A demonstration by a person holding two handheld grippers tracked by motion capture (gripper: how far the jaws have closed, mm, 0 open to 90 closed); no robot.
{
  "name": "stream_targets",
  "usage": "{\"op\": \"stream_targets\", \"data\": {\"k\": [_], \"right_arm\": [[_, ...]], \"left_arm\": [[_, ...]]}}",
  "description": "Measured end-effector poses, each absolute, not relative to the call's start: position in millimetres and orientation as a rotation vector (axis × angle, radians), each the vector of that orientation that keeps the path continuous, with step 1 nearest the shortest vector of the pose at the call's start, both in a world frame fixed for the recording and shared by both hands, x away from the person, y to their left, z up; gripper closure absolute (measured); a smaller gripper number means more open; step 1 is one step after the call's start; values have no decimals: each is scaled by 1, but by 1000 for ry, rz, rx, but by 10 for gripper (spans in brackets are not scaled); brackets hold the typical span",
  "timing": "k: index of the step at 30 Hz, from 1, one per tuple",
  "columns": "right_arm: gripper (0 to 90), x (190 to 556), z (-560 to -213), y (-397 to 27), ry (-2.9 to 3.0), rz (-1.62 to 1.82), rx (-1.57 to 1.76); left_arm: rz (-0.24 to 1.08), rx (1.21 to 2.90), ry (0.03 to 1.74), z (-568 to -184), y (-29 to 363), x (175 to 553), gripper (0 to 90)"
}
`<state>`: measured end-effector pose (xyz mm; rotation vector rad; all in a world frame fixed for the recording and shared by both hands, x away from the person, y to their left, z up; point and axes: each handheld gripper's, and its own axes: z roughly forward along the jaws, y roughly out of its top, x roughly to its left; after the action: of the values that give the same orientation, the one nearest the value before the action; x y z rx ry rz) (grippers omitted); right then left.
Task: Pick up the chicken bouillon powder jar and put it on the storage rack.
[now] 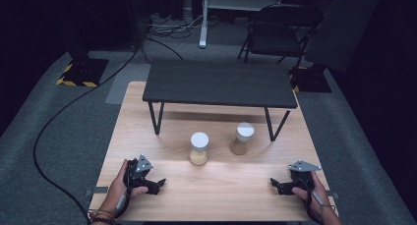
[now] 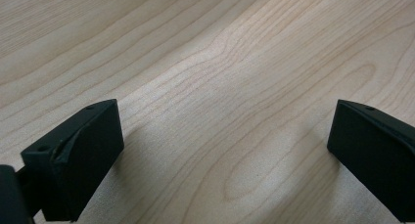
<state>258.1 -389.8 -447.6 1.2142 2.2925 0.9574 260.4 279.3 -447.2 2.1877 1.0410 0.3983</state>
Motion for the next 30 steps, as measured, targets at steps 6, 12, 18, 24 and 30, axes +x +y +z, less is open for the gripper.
{"op": "stream_targets", "data": {"k": [6,12,18,24,30], "right_arm": [[0,258,-448,-390,2292,957,1214],[0,258,-448,-390,2293,958,1214],[0,260,-448,-392,2301,962,1205],[0,261,-448,-392,2304,964,1200],[0,261,-448,-393,2305,964,1199]], "left_arm": [[404,2185,1049,-447,279,260,4],[405,2184,1052,-447,279,259,4],[407,2184,1053,-447,278,259,4],[405,2183,1055,-447,278,259,4],[408,2182,1052,-447,279,260,4]]}}
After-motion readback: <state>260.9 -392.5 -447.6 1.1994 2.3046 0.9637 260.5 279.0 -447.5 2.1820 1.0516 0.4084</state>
